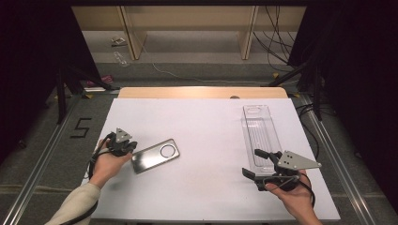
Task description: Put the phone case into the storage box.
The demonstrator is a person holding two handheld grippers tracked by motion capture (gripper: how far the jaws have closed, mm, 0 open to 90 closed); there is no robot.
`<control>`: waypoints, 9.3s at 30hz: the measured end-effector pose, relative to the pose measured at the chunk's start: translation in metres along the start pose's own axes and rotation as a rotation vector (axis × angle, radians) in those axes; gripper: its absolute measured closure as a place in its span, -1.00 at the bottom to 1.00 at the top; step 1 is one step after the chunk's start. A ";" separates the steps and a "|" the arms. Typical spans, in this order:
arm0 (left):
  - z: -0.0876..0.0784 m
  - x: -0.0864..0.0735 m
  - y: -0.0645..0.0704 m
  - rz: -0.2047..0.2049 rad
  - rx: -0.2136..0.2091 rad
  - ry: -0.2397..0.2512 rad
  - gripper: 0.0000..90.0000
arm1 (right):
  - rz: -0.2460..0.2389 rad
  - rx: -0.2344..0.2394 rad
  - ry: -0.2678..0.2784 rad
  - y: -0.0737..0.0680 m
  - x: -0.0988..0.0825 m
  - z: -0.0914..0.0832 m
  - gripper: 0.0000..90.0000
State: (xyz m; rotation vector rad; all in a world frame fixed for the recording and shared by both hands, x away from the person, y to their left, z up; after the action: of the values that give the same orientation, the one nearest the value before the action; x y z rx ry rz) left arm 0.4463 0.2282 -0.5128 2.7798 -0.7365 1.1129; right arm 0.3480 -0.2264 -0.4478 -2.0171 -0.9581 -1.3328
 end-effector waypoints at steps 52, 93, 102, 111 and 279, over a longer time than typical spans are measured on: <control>-0.018 -0.027 0.048 0.232 -0.116 -0.205 0.99 | -0.001 0.004 -0.016 -0.001 -0.001 0.002 -0.60; -0.020 -0.025 0.066 0.272 -0.163 -0.207 0.99 | 0.002 0.006 -0.021 -0.002 -0.002 0.003 -0.60; -0.020 -0.025 0.063 0.269 -0.165 -0.205 0.93 | -0.001 0.004 -0.020 -0.002 -0.002 0.003 -0.60; -0.033 -0.014 0.050 0.249 -0.125 -0.156 0.25 | -0.004 0.004 -0.017 -0.002 -0.002 0.002 -0.60; -0.034 -0.009 0.126 1.073 -0.246 -0.281 0.93 | -0.005 0.007 -0.035 -0.003 -0.004 0.006 -0.63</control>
State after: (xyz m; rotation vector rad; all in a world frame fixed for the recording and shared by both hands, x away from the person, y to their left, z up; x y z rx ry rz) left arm 0.3623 0.1284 -0.5084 2.2709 -2.3441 0.5685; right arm 0.3477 -0.2210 -0.4533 -2.0406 -0.9828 -1.2984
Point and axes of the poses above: each handheld gripper's, and its own axes: z roughly forward along the jaws, x roughly out of its top, y roughly to its right, the point moved 5 cm from there along z, roughly forward along the jaws, and after that the axes turned 5 degrees about -y, right-handed, at the moved point
